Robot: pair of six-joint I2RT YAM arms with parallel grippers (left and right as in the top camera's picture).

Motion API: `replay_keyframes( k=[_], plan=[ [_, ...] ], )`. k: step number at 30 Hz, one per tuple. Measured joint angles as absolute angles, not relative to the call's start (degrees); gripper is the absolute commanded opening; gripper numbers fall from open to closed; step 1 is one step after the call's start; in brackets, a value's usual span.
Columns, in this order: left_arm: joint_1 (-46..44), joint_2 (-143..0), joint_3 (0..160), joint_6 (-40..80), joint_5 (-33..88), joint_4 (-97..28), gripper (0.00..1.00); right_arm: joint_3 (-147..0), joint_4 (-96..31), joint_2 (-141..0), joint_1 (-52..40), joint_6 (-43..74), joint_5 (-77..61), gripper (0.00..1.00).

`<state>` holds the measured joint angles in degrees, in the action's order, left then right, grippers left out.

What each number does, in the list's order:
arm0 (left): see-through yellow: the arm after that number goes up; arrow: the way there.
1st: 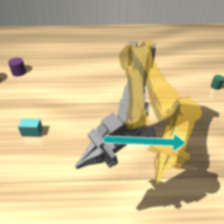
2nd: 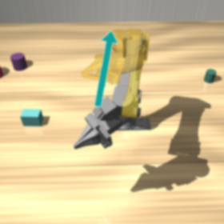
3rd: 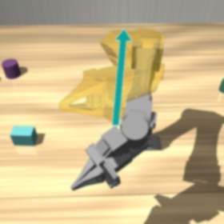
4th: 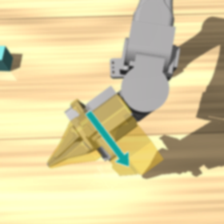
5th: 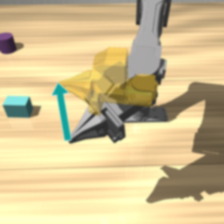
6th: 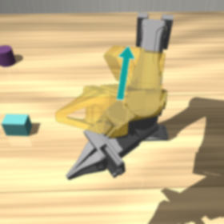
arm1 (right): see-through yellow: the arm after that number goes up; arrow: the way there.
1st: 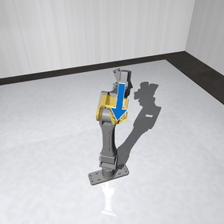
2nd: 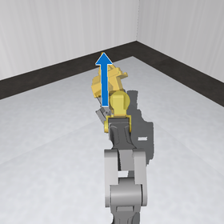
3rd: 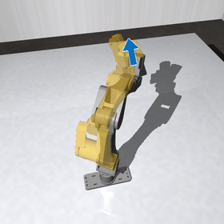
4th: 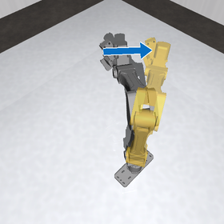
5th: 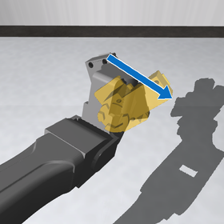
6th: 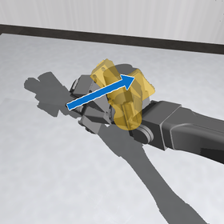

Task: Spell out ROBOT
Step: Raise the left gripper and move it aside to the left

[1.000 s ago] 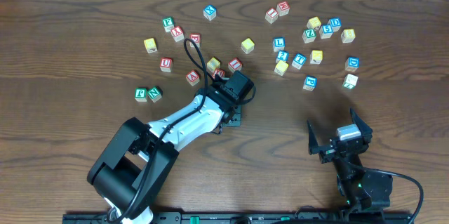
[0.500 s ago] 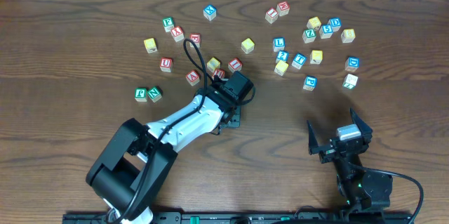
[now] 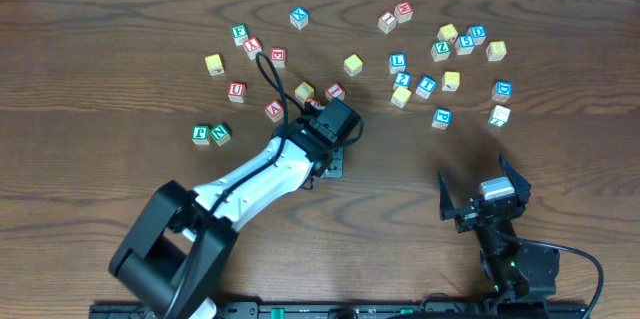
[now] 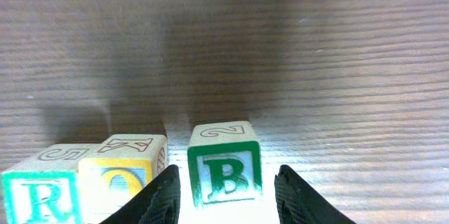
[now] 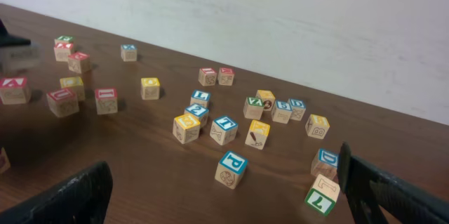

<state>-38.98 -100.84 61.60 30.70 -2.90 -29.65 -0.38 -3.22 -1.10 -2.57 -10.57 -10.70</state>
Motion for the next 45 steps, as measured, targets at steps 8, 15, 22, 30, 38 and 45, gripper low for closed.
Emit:
replay_keyframes(
  k=[8, 15, 22, 30, 38, 45],
  plan=[
    [-39.0, -89.1, 61.6, 24.3, -2.9, -29.8, 0.47, -0.4, -3.2, -1.1, -2.6, -10.6, -10.7, 0.99],
    [-38.9, -86.4, 63.8, 18.9, -2.9, -33.4, 0.56, -0.4, -3.2, -1.1, -2.6, -10.5, -10.7, 0.99],
    [-37.5, -86.4, 66.9, 17.6, -2.9, -34.5, 0.61, -0.4, -3.2, -1.1, -2.6, -10.6, -10.7, 0.99],
    [-33.1, -86.4, 70.3, 16.7, -2.9, -37.3, 0.62, -0.4, -3.2, -1.1, -2.6, -10.6, -10.7, 0.99],
    [-26.8, -86.4, 71.9, 15.7, -2.9, -39.0, 0.62, -0.4, -3.2, -1.1, -2.6, -10.6, -10.7, 0.99],
    [-19.9, -84.8, 73.1, 10.2, -1.1, -44.2, 0.62, -0.4, -3.2, -1.1, -2.6, -10.6, -10.7, 0.99]
  ],
)
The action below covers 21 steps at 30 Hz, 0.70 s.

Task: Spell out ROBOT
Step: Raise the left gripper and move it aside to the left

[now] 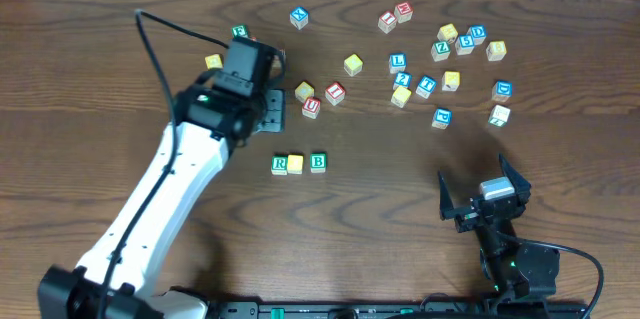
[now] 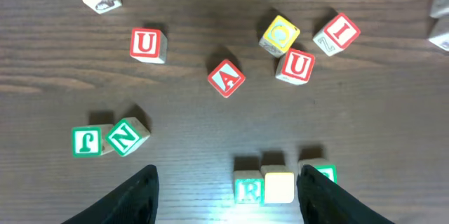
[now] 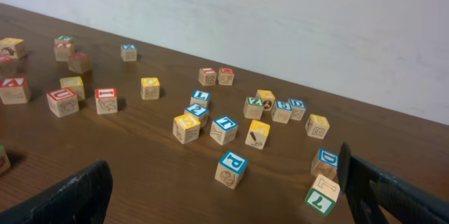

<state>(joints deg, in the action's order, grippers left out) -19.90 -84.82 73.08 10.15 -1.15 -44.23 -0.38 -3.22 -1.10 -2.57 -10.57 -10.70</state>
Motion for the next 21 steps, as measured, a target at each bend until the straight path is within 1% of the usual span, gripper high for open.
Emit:
replay_keyframes(
  k=[2, 4, 7, 8, 9, 10, 11, 12, 13, 19, 21],
  plan=[
    [-17.2, -81.8, 73.1, 8.1, 1.7, -44.5, 0.62, -0.4, -3.2, -1.1, -2.6, -10.6, -10.7, 0.99],
    [-12.5, -76.1, 73.1, 6.2, 5.9, -45.1, 0.62, -0.4, -3.2, -1.1, -2.6, -10.6, -10.7, 0.99],
    [-8.1, -72.3, 73.5, 5.2, 7.6, -47.0, 0.62, -0.4, -3.2, -1.1, -2.6, -10.6, -10.7, 0.99],
    [-6.9, -71.9, 73.5, 3.8, 8.3, -48.6, 0.68, -0.4, -3.2, -1.1, -2.6, -10.6, -10.7, 0.99],
    [-6.3, -71.9, 73.5, 3.0, 8.7, -48.7, 0.69, -0.4, -3.2, -1.1, -2.6, -10.6, -10.7, 0.99],
    [-6.1, -71.9, 73.5, 2.7, 9.1, -48.7, 0.74, -0.4, -3.2, -1.1, -2.6, -10.6, -10.7, 0.99],
    [-6.1, -71.9, 73.5, 2.0, 9.6, -48.8, 0.89, -0.4, -3.2, -1.1, -2.6, -10.6, -10.7, 0.99],
    [-6.1, -71.9, 73.5, 1.4, 10.3, -48.9, 0.94, -0.4, -3.2, -1.1, -2.6, -10.5, -10.7, 0.99],
    [-6.1, -71.9, 73.5, 1.0, 10.6, -48.9, 0.95, -0.4, -3.2, -1.1, -2.6, -10.6, -10.7, 0.99],
    [-6.1, -71.9, 73.5, 1.0, 10.1, -49.1, 0.97, -0.4, -3.2, -1.1, -2.6, -10.6, -10.7, 0.99],
    [-6.1, -71.9, 73.5, 1.0, 5.3, -49.2, 0.97, -0.4, -3.2, -1.1, -2.6, -10.6, -10.7, 0.99]
  ],
)
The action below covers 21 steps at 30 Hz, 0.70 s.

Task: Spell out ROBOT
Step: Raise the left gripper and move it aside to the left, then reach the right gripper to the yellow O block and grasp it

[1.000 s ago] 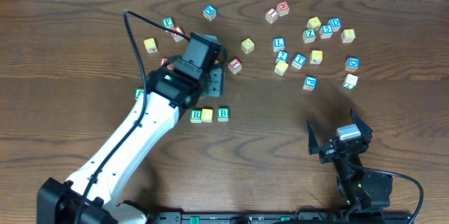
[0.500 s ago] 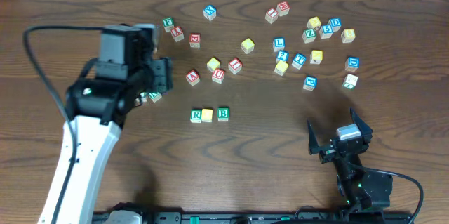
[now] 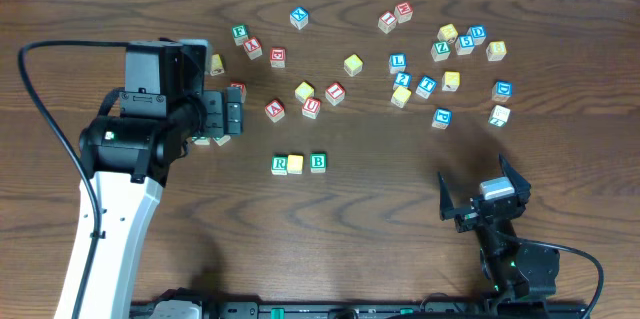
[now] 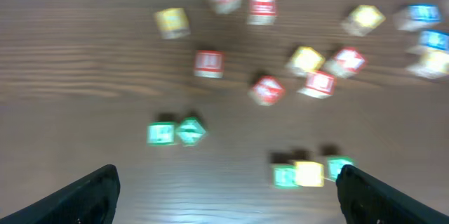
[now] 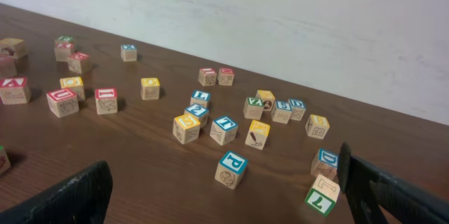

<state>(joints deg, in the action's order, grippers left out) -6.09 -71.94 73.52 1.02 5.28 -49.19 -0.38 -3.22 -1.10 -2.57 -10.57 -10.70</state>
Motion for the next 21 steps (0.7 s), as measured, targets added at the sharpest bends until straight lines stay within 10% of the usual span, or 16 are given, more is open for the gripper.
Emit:
replay_keyframes(
  k=[21],
  plan=[
    [-6.1, -71.9, 73.5, 1.0, -8.6, -50.0, 0.97, -0.4, 0.7, -1.1, -2.6, 0.6, -16.0, 0.99]
  ],
)
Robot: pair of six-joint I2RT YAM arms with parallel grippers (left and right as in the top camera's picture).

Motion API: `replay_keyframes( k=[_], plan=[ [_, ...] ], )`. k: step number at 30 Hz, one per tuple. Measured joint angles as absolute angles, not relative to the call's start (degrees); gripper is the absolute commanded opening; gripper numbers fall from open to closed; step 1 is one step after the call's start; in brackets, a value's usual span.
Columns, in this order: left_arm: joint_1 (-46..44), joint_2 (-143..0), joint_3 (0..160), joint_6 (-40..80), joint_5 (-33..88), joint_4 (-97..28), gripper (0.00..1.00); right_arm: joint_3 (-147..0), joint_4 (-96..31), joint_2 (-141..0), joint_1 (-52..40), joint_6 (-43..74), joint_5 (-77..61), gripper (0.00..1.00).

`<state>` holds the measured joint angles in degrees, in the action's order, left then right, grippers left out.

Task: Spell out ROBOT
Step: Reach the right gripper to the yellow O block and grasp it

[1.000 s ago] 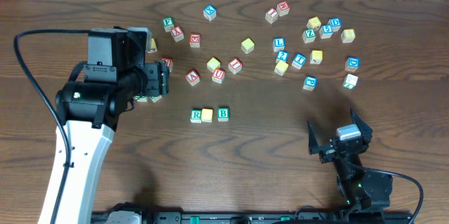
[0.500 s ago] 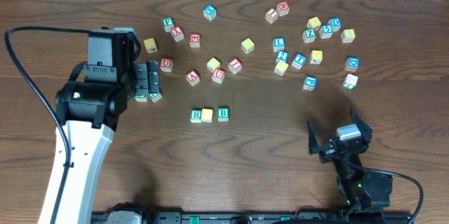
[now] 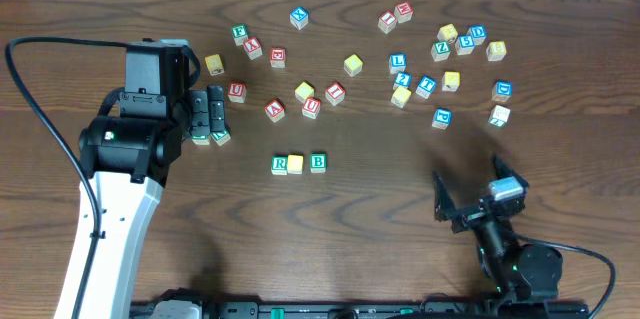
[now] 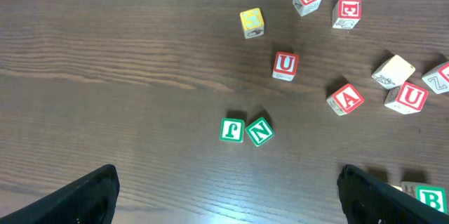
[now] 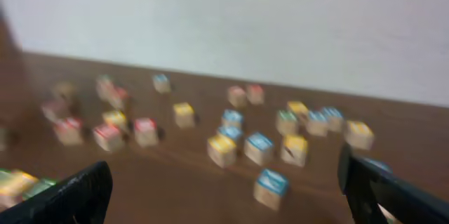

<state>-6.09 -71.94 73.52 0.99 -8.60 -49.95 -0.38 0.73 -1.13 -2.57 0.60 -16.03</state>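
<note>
Three blocks stand in a row in mid-table: green R [image 3: 279,165], a yellow block [image 3: 295,164] and green B [image 3: 318,162]. In the left wrist view only the B [image 4: 428,197] shows clearly, at the bottom right corner. My left gripper [image 3: 207,111] hangs high over the left part of the table, open wide and holding nothing [image 4: 228,203]. Below it lie green J [image 4: 232,130] and N [image 4: 259,131]. My right gripper [image 3: 470,197] is open and holds nothing near the front right; the right gripper [image 5: 224,199] has a blurred wrist view.
Loose letter blocks are scattered across the far half: red U [image 4: 285,65], red A [image 4: 344,99], a yellow block [image 4: 252,22], and a blue, yellow and green cluster at the far right [image 3: 460,41]. A blue T [image 3: 426,85] lies among them.
My left gripper has shifted slightly to the left, and its view is now sharp. The right gripper has turned a little, and its wrist view has gone blurred and tilted.
My left gripper stood low and open, with its fingers on either side of the B beside the R and the yellow block. Then it was raised over the red blocks, leaving the three in a row. Later it hung further left above J and N, and it stays there.
</note>
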Motion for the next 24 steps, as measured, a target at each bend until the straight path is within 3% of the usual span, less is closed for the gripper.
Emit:
replay_keyframes(
  k=[3, 6, 8, 11, 14, 19, 24],
  plan=[
    [-6.1, -71.9, 73.5, 1.0, -9.0, -50.0, 0.98, -3.5, 1.4, -1.7, -2.6, 3.1, -19.8, 0.99],
    [-6.1, -71.9, 73.6, 1.0, -9.0, -50.2, 0.97, -15.6, -3.5, -9.9, -2.6, 4.2, -20.8, 0.99],
    [-6.1, -71.9, 73.7, 1.0, -9.0, -49.9, 0.97, -26.6, -7.0, -21.2, -2.5, 4.6, -22.2, 0.99],
    [-6.1, -71.6, 74.0, 1.0, -9.0, -49.8, 0.97, -55.0, -29.8, -52.6, -2.6, 4.4, -27.5, 0.99],
    [-6.1, -71.6, 74.0, 1.0, -9.0, -50.0, 0.97, -74.8, -39.9, -76.2, -3.5, 3.7, -30.8, 0.99],
    [-6.1, -71.6, 74.0, 1.0, -9.0, -50.0, 0.97, -78.3, -37.8, -93.3, -3.5, 3.9, -31.8, 0.99],
    [-6.1, -71.6, 74.0, 1.0, -9.0, -50.0, 0.97, -78.3, -37.7, -96.3, -4.4, 3.8, -31.9, 0.99]
  ],
)
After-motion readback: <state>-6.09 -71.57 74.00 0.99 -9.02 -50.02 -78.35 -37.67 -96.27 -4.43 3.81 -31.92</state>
